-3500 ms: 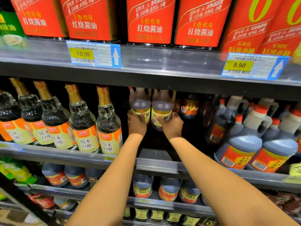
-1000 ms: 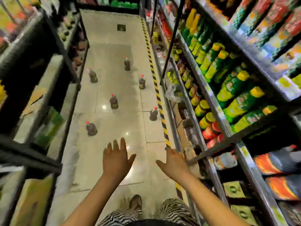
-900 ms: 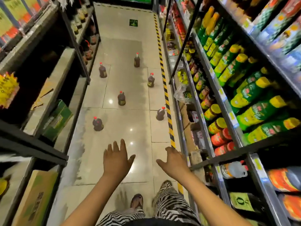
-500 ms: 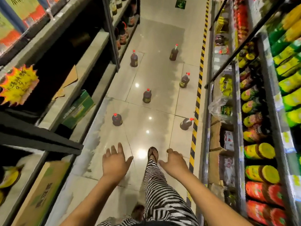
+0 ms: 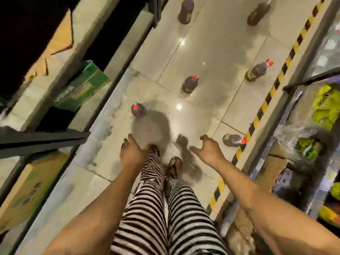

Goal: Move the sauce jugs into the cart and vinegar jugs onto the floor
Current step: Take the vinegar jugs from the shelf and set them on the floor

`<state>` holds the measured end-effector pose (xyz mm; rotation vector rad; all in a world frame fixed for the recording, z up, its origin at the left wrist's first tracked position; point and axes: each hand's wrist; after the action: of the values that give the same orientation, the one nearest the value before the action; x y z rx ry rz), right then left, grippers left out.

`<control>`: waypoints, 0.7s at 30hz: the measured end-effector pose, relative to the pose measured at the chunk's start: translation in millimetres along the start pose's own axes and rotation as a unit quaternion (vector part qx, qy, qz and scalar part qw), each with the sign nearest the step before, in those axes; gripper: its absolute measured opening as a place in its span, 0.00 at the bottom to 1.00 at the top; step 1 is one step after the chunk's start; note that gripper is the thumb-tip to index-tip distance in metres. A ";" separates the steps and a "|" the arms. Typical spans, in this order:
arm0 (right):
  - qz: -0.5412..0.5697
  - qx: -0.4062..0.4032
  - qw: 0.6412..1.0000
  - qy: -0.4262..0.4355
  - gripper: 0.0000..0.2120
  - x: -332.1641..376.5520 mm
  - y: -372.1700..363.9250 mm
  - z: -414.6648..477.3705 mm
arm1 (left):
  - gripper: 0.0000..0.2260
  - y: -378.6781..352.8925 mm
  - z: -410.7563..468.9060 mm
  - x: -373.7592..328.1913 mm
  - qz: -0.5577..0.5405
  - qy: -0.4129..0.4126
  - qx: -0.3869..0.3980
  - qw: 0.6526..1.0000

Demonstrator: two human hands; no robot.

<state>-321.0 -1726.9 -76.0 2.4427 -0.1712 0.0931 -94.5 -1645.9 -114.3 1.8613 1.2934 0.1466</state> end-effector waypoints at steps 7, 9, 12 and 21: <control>0.028 -0.023 0.999 0.021 0.36 15.7 -86.5 245.2 | 0.47 -138.4 199.8 53.0 -0.193 0.116 -0.036 0.974; 0.018 -0.017 0.999 0.049 0.37 18.9 -120.9 315.4 | 0.47 -180.5 257.1 72.3 -0.247 0.125 -0.070 0.958; 0.018 -0.038 0.996 0.083 0.35 19.1 -168.5 412.2 | 0.47 -239.1 334.4 99.7 -0.306 0.092 -0.130 0.939; 0.088 -0.216 0.953 0.192 0.22 40.7 -232.4 568.3 | 0.34 -301.5 452.4 135.3 -0.469 -0.072 -0.259 0.841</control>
<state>-233.6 -1917.6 -654.5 1.9259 -0.2082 0.5472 -12.5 -1757.9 -657.0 0.6398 1.7010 -0.1581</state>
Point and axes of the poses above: each hand's wrist, its own z-axis towards the middle knuckle, its own y-axis out of the back of the hand, x = y × z, and after that the axes turned 11 degrees about -z, right-handed
